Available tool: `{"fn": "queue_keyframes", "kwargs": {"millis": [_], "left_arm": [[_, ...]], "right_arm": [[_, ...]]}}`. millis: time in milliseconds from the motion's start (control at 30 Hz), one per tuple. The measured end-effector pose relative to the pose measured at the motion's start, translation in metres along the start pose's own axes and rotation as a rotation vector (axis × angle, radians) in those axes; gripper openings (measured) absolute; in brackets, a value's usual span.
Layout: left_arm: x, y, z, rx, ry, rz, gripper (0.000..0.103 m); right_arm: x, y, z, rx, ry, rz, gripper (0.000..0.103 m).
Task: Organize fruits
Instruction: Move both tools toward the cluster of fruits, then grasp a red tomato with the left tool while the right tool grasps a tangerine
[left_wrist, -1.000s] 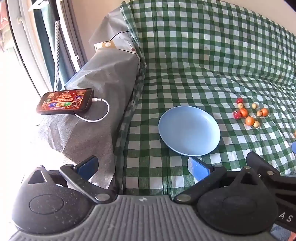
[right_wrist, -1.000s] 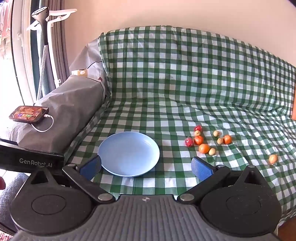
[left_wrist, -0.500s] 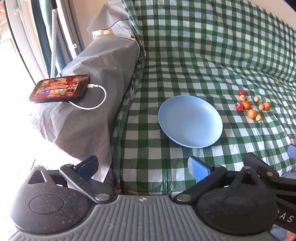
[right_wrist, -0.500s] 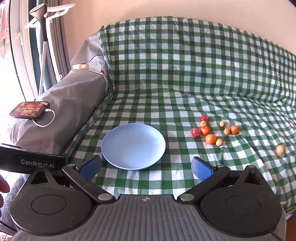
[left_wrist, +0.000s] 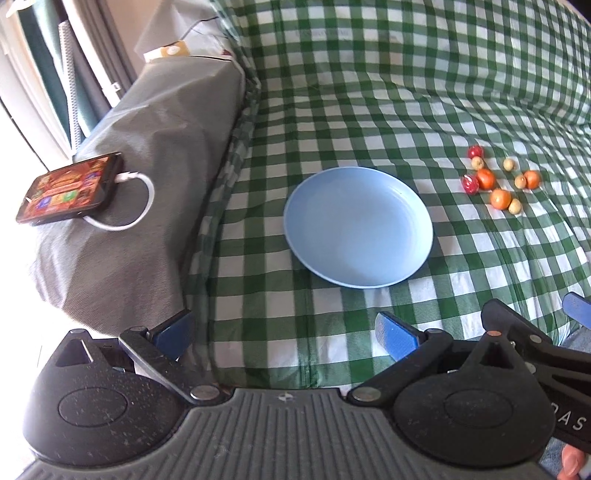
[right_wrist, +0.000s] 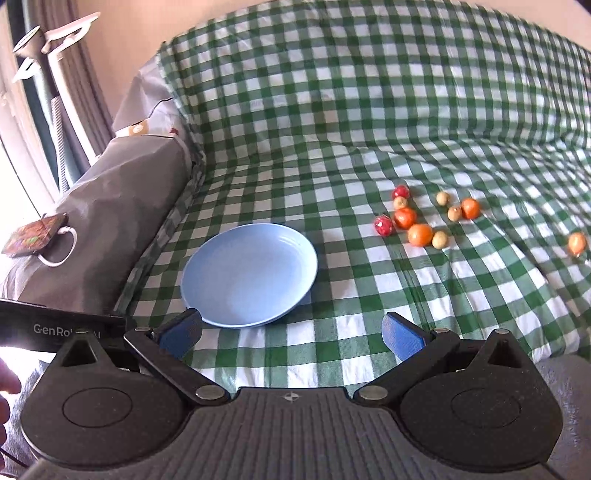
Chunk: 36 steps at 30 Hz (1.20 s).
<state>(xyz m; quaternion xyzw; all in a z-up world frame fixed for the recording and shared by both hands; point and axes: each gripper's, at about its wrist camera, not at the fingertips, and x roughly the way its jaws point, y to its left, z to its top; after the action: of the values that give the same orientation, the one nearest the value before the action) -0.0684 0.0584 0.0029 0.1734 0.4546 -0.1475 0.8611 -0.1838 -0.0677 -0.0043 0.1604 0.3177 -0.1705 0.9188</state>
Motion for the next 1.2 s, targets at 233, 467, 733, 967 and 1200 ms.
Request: {"fn": "queue_keyframes", "kwargs": {"millis": [233,467,733,967,1200], "left_arm": [[0.019,-0.043,0.019,0.076,0.040,-0.013,0.103],[0.041,-0.093,0.054,0.135,0.055,-0.043,0.103],[0.093,-0.179,0.119,0.205,-0.010,-0.087,0.103],[0.174,-0.239,0.160,0.203,-0.007,-0.184,0.103],[0.240,-0.266,0.181,0.245,0.024,-0.245,0.103]], "right_arm": [[0.016,-0.036,0.004,0.087,0.004,0.029,0.103],[0.034,-0.089,0.013,0.184,0.005,-0.029,0.103],[0.055,-0.227,0.044,0.255,-0.126,-0.356,0.103],[0.104,-0.366,0.042,0.439,-0.053,-0.618,0.102],[0.152,-0.444,0.034,0.567,-0.032,-0.736,0.102]]}}
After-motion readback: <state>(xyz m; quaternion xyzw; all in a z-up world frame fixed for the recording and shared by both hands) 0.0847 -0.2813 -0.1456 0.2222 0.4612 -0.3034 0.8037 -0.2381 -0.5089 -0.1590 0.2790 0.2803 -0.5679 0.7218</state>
